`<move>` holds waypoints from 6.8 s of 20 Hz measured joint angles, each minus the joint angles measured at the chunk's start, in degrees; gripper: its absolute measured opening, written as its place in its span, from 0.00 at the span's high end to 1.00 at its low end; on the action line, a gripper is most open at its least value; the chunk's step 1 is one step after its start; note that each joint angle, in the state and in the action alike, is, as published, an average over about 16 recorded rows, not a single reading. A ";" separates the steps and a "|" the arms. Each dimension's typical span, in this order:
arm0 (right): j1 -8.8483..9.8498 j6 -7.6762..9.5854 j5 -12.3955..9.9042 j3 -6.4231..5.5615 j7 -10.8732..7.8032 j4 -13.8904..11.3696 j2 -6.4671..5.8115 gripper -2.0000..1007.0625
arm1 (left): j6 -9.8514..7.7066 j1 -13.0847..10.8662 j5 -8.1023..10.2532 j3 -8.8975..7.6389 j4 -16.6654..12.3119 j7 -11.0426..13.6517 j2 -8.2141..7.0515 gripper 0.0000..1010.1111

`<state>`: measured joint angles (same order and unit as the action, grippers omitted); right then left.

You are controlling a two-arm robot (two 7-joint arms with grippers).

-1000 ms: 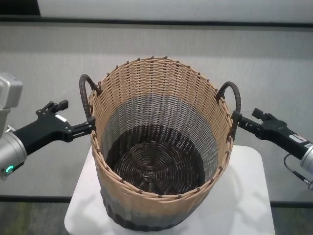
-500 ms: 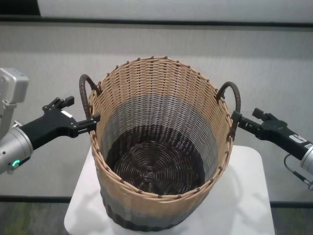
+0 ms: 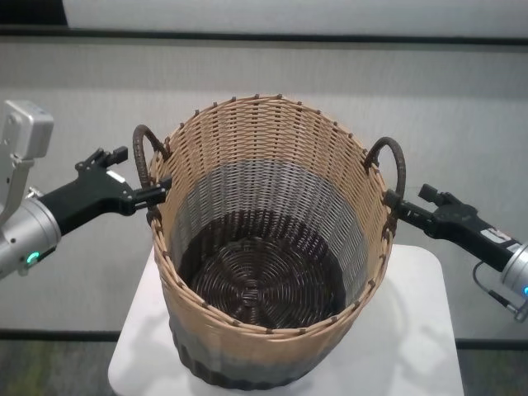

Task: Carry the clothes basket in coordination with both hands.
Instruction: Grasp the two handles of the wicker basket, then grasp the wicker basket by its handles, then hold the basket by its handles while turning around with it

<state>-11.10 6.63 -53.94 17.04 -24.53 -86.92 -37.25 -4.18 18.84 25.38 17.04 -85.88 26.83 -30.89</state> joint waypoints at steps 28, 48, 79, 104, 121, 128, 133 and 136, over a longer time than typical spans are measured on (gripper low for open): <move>-2.78 1.59 4.89 1.83 4.09 0.89 2.38 0.01 | 2.86 3.87 0.35 1.13 5.05 2.46 1.49 0.01; -7.73 2.89 10.63 2.74 6.06 5.32 7.50 0.01 | 4.00 5.86 0.81 1.66 9.99 3.76 2.32 0.01; -7.79 2.68 11.66 2.62 6.70 5.32 8.07 0.49 | 4.18 5.83 0.87 1.51 10.14 3.59 2.28 0.01; -7.76 2.72 11.62 2.65 6.70 5.24 8.01 0.99 | 4.12 5.83 0.84 1.56 10.10 3.59 2.25 0.61; -7.53 2.35 12.01 2.66 6.60 4.78 7.93 0.99 | 4.43 5.65 0.49 1.46 9.69 3.28 2.06 1.00; -5.72 0.39 12.43 1.42 5.87 1.42 7.56 0.99 | 5.34 4.45 1.16 0.05 7.05 2.95 1.58 1.00; -4.07 -1.12 12.72 0.05 5.27 -1.72 7.25 0.99 | 6.07 3.23 2.08 -1.30 3.83 2.72 0.97 1.00; -3.19 -1.87 12.70 -0.90 4.93 -3.43 7.14 0.99 | 6.37 2.52 2.79 -2.15 1.76 2.36 0.68 1.00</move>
<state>-14.28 4.76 -41.25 16.14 -19.61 -90.35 -30.11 2.20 21.37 28.17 14.89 -84.12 29.19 -30.21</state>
